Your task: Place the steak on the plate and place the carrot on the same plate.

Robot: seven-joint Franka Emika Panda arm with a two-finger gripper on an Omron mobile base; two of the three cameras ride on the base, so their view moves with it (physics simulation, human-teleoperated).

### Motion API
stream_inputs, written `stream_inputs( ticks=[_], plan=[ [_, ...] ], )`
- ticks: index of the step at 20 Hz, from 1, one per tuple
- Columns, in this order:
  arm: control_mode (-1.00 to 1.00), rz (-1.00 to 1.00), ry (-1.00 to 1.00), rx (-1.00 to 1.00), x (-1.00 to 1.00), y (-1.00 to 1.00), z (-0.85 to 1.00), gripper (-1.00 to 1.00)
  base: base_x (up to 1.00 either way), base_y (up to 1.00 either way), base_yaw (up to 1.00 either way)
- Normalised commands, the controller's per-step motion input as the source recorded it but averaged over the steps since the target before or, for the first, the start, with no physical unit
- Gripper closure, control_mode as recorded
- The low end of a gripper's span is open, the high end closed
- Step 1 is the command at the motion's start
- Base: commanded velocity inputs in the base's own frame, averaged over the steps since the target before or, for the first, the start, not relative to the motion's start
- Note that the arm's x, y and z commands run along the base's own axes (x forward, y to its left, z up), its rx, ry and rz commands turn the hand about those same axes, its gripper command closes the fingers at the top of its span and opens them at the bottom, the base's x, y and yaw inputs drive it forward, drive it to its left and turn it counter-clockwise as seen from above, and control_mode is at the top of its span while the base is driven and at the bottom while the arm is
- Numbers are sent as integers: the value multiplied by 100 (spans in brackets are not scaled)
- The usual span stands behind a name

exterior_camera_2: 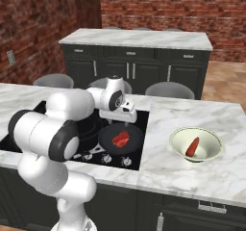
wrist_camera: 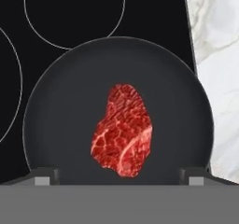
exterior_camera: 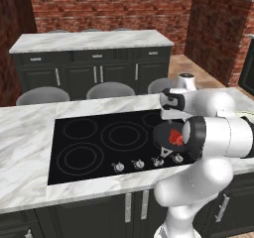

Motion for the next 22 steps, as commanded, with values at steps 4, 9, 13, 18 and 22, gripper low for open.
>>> stream_inputs(
  ticks=[4, 9, 13, 18, 22],
  plan=[
    [-100, 0, 0, 0, 14, -27, -48, -100, 0, 0, 0],
    [-100, 0, 0, 0, 10, -12, -48, -100, 0, 0, 0],
    [-100, 0, 0, 0, 18, 1, -26, -100, 0, 0, 0],
    [-100, 0, 0, 0, 15, 0, -25, -100, 0, 0, 0],
    [-100, 0, 0, 0, 10, 0, -21, -100, 0, 0, 0]
  ],
)
